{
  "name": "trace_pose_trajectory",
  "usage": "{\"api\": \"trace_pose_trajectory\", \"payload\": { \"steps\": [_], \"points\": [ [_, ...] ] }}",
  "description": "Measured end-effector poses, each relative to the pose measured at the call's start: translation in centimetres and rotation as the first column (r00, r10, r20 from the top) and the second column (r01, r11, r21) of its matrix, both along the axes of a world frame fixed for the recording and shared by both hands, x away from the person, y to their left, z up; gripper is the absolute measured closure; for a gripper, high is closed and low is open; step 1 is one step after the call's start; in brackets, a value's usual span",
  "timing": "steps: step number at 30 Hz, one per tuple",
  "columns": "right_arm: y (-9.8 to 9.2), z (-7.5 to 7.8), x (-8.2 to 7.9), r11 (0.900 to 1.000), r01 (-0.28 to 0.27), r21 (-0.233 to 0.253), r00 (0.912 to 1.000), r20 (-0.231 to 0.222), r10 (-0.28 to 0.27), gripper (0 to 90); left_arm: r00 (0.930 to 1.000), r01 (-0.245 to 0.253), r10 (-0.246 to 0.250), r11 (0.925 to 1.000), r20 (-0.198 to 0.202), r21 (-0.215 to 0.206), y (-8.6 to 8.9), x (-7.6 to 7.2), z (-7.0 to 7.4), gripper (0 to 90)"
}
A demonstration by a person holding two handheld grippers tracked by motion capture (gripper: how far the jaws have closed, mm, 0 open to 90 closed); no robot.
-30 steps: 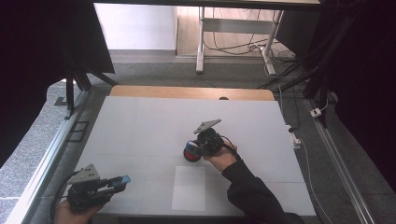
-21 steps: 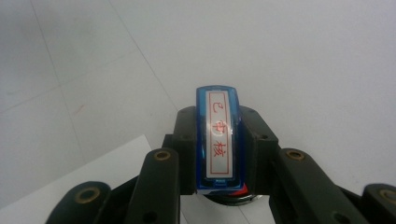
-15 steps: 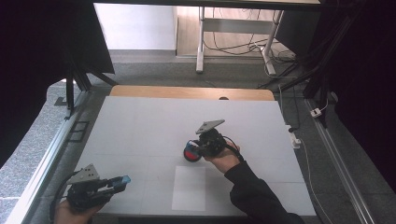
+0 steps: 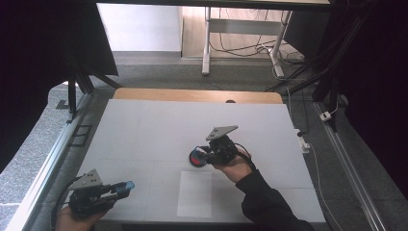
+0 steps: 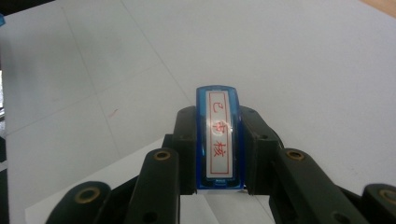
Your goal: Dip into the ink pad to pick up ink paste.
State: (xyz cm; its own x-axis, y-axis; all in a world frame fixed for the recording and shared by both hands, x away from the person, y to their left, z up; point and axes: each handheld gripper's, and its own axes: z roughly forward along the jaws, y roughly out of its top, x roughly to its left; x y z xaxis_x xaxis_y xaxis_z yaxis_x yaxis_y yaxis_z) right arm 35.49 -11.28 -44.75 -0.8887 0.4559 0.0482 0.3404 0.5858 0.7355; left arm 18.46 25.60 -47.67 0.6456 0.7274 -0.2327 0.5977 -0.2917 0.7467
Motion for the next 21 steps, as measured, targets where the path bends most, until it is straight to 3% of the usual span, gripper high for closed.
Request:
{"api": "trace_pose_trajectory", "payload": {
  "steps": [21],
  "points": [
    [-1.1,1.4,-3.3,0.996,-0.061,0.058,0.9981,0.013,0.061,70.8,0.9998,0.02,-0.02,0.9998,0.004,-0.001,0.0,0.0,0.0,68.0]
  ]
}}
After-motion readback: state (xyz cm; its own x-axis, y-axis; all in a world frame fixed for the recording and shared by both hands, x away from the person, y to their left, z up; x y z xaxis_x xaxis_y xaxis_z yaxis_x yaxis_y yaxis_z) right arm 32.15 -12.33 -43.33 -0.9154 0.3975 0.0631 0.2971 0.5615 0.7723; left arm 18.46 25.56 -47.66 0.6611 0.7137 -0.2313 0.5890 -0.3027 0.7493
